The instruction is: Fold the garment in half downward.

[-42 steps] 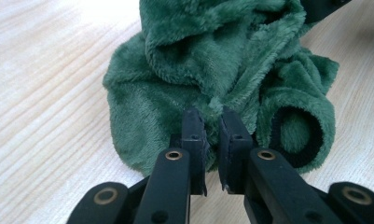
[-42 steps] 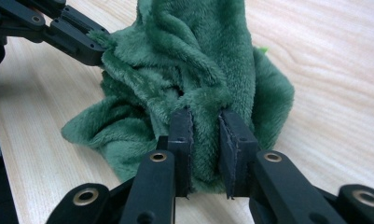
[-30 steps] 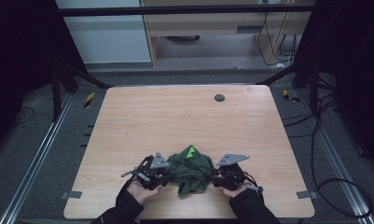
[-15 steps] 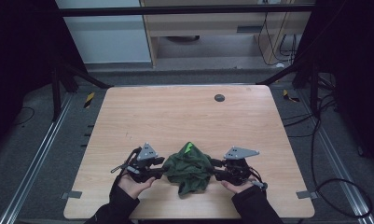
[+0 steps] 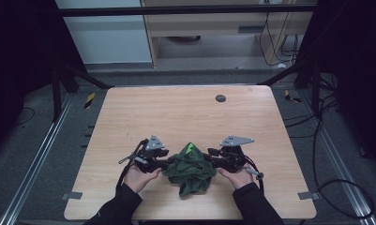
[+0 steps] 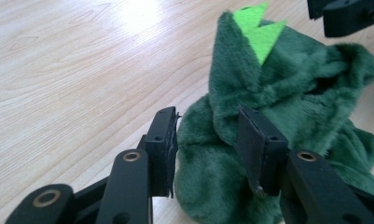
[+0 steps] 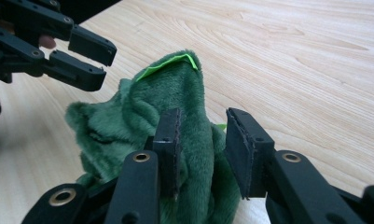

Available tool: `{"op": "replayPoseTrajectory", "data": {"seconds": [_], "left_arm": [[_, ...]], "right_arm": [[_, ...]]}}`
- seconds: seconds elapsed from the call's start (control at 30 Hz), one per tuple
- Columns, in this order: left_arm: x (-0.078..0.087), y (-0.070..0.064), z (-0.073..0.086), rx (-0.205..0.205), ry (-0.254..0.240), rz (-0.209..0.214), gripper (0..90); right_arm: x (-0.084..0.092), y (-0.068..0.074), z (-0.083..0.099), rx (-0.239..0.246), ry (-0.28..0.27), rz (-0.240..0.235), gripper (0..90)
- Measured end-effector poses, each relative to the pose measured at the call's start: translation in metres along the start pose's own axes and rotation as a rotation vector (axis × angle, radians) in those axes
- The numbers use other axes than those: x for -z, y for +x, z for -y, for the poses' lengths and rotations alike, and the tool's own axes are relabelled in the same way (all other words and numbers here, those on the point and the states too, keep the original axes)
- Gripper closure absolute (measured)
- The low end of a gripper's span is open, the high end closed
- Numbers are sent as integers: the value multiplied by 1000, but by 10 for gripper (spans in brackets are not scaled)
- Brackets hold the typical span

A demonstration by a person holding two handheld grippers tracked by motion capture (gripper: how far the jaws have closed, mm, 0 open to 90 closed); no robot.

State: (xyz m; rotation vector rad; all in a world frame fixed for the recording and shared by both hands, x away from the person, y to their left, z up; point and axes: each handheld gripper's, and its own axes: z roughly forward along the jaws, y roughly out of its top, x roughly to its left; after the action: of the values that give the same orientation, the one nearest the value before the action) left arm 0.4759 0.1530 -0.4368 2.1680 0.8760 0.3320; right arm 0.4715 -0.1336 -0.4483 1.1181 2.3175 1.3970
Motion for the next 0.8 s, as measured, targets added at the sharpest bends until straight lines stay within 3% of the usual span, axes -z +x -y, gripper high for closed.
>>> {"op": "replayPoseTrajectory", "data": {"seconds": [0.4,0.8], "left_arm": [[-15,-4,0,-26,38,29,586],[-30,-7,4,-28,75,81,744]], "right_arm": [[-19,-1,-1,-4,38,-17,659],[-23,0,5,-2,92,-37,801]]}}
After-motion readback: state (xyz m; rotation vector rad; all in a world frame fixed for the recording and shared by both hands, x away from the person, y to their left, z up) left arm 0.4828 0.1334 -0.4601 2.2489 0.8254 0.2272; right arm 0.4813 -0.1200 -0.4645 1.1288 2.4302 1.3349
